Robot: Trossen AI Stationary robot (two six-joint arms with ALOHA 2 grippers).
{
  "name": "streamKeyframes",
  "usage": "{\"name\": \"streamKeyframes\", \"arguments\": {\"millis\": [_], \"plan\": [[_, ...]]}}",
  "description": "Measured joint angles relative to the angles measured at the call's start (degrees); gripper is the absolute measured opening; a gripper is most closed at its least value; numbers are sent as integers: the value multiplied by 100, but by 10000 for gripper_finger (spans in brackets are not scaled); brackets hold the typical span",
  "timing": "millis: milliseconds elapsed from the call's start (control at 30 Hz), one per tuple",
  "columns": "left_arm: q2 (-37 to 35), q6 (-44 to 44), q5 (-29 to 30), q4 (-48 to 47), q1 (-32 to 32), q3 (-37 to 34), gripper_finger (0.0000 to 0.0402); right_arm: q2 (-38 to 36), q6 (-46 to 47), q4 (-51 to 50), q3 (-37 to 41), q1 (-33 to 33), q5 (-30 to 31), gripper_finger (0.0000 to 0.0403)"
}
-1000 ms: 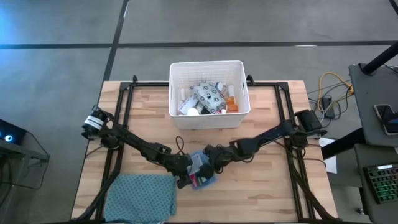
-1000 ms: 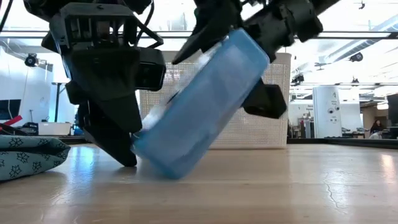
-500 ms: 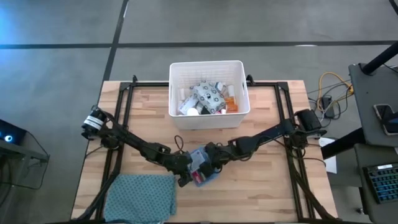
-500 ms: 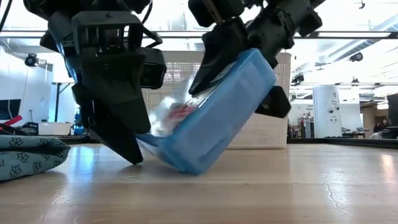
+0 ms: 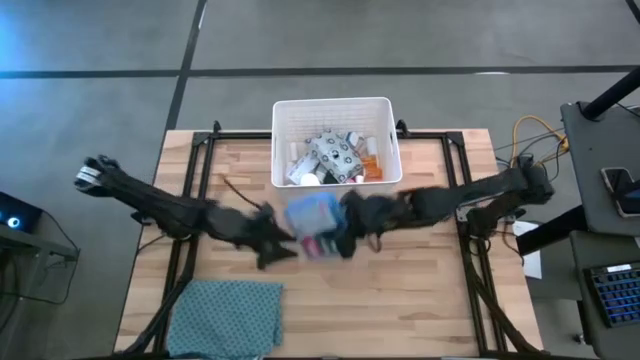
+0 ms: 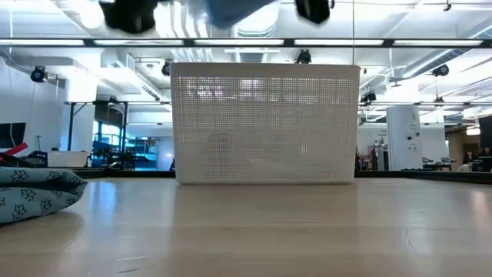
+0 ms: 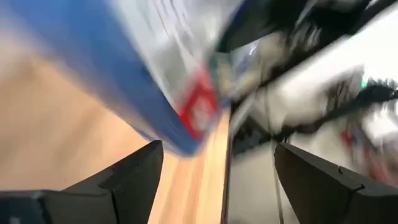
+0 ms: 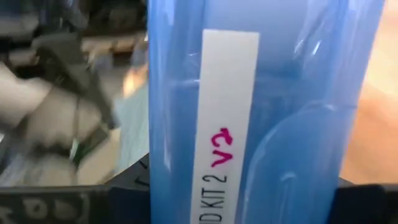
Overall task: Pick & place medical supplies in basket/bin
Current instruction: Put the first aid kit box into the bin
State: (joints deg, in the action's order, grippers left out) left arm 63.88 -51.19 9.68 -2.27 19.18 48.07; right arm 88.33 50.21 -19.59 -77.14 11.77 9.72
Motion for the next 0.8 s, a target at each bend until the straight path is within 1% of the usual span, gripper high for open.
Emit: {"name": "streamKeyframes", "arguments": {"millis": [100, 133, 167, 233, 300, 400, 500, 567, 633, 700, 800], "plan": [[-802, 400, 1011, 33, 4, 9, 287, -403, -349, -353, -366, -261, 1099, 166], [-1040, 524, 1309, 29, 3, 4, 287, -516, -444, -474, -477, -432, 1283, 166], [-1241, 657, 1578, 16, 3, -13, 287, -604, -508, -629, -583, -677, 1293, 166], [-1594, 937, 1941, 10, 2, -58, 287, -718, -539, -1032, -770, -1226, 1035, 165], [-1835, 1192, 2103, -21, -8, -115, 287, -710, -544, -1506, -865, -1904, 608, 165], [-2145, 1466, 2095, -232, -74, -204, 287, -529, -542, -2012, -773, -2882, -107, 166], [-2450, 1511, 2089, -778, -133, -288, 287, -252, -539, -2049, -601, -3648, -845, 174], [-2666, 1476, 2093, -1229, -181, -367, 287, -38, -544, -2016, -587, -3975, -1136, 184], [-2892, 1460, 2088, -1397, -242, -482, 287, 142, -601, -1845, -586, -4158, -1293, 195], [-3129, 1454, 2086, -1449, -288, -651, 287, 243, -621, -1663, -617, -4226, -1355, 207], [-3534, 1609, 2082, -1440, -334, -887, 287, 308, -679, -1654, -806, -4254, -1436, 229]]}}
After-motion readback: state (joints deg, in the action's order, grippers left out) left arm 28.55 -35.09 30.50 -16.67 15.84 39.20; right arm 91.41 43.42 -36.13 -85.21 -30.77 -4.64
